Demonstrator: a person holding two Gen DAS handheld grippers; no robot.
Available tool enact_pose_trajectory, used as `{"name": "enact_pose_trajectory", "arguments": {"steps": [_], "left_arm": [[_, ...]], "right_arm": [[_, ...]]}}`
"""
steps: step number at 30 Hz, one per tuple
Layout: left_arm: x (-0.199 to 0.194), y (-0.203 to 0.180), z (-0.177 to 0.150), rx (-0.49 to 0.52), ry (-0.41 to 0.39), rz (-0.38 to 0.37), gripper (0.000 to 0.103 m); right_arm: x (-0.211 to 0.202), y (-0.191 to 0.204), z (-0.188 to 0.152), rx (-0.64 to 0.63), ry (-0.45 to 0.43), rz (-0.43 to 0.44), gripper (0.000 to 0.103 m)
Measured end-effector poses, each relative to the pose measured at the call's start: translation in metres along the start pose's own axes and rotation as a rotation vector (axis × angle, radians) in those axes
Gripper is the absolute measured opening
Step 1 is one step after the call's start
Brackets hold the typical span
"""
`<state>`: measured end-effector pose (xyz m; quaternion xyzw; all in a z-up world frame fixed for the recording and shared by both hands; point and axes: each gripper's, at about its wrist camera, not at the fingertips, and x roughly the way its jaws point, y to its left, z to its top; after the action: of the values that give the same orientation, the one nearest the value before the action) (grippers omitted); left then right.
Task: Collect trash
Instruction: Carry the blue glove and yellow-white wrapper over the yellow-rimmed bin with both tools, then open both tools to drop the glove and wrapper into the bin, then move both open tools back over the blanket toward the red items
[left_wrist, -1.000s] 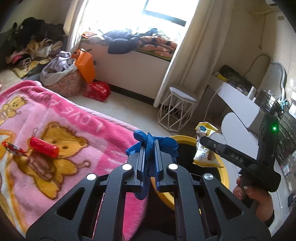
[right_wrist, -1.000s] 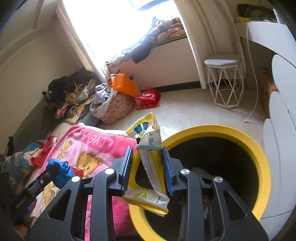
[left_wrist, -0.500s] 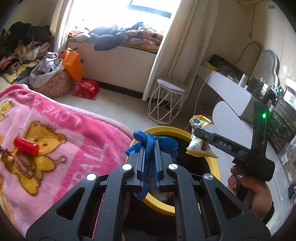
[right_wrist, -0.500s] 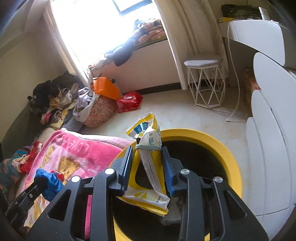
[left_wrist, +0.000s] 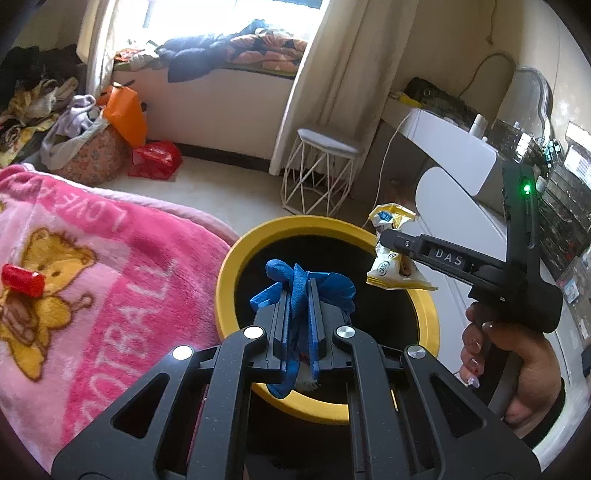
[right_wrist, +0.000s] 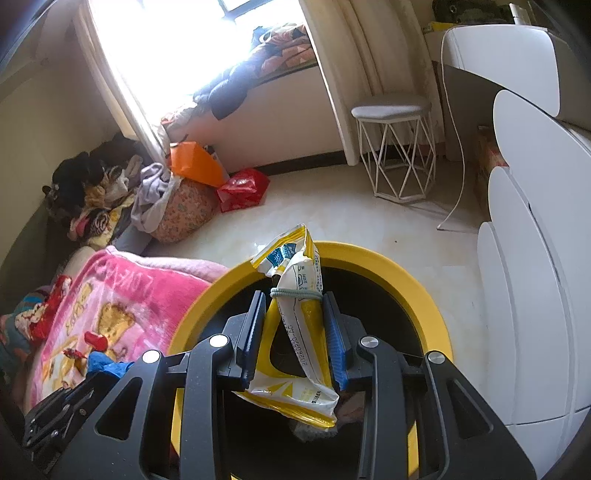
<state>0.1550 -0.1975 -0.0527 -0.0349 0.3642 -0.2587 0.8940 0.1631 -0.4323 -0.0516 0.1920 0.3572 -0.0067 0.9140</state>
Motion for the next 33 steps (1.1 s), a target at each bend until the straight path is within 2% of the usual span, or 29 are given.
{"name": "enact_pose_trajectory", "arguments": {"steps": [15, 16, 18, 19, 21, 23, 24, 26, 27, 28, 29, 30, 33], "left_arm": [[0.055, -0.003, 0.009, -0.016, 0.092, -0.048, 0.005], [0.057, -0.002, 0.01, -0.016, 0.094, -0.05, 0.005], [0.061, -0.001, 0.013, -0.022, 0.102, -0.055, 0.006], [0.062, -0.001, 0.014, -0.024, 0.1, -0.057, 0.006], [0.063, -0.001, 0.014, -0.027, 0.096, -0.055, 0.012], [0.061, -0.001, 0.015, -0.035, 0.085, -0.051, 0.028], [0.059, 0.0, 0.015, -0.043, 0.078, -0.053, 0.033], [0.054, 0.002, 0.016, -0.061, 0.059, -0.052, 0.058], [0.052, 0.003, 0.017, -0.065, 0.051, -0.049, 0.066], [0.049, 0.004, 0.018, -0.07, 0.041, -0.047, 0.081], [0.045, 0.007, 0.019, -0.074, 0.03, -0.046, 0.09], [0.04, 0.01, 0.019, -0.079, 0.019, -0.042, 0.092], [0.025, 0.023, 0.024, -0.096, -0.019, -0.015, 0.092]], "right_arm": [[0.026, -0.018, -0.004, -0.024, 0.125, 0.039, 0.034], [0.026, -0.019, -0.004, -0.026, 0.126, 0.043, 0.036], [0.026, -0.021, -0.002, -0.014, 0.123, 0.051, 0.046], [0.025, -0.022, -0.001, -0.007, 0.122, 0.055, 0.046], [0.025, -0.023, 0.002, -0.005, 0.12, 0.058, 0.047], [0.021, -0.021, 0.004, -0.009, 0.105, 0.054, 0.052], [0.019, -0.02, 0.004, -0.013, 0.093, 0.046, 0.056], [0.012, -0.018, 0.005, -0.024, 0.065, 0.031, 0.061], [0.008, -0.017, 0.006, -0.028, 0.05, 0.027, 0.064], [0.003, -0.016, 0.008, -0.032, 0.021, 0.016, 0.066], [0.001, -0.015, 0.009, -0.031, 0.007, 0.011, 0.07], [-0.003, -0.013, 0.01, -0.03, -0.014, 0.005, 0.073], [-0.011, -0.003, 0.012, -0.04, -0.059, 0.009, 0.075]]}}
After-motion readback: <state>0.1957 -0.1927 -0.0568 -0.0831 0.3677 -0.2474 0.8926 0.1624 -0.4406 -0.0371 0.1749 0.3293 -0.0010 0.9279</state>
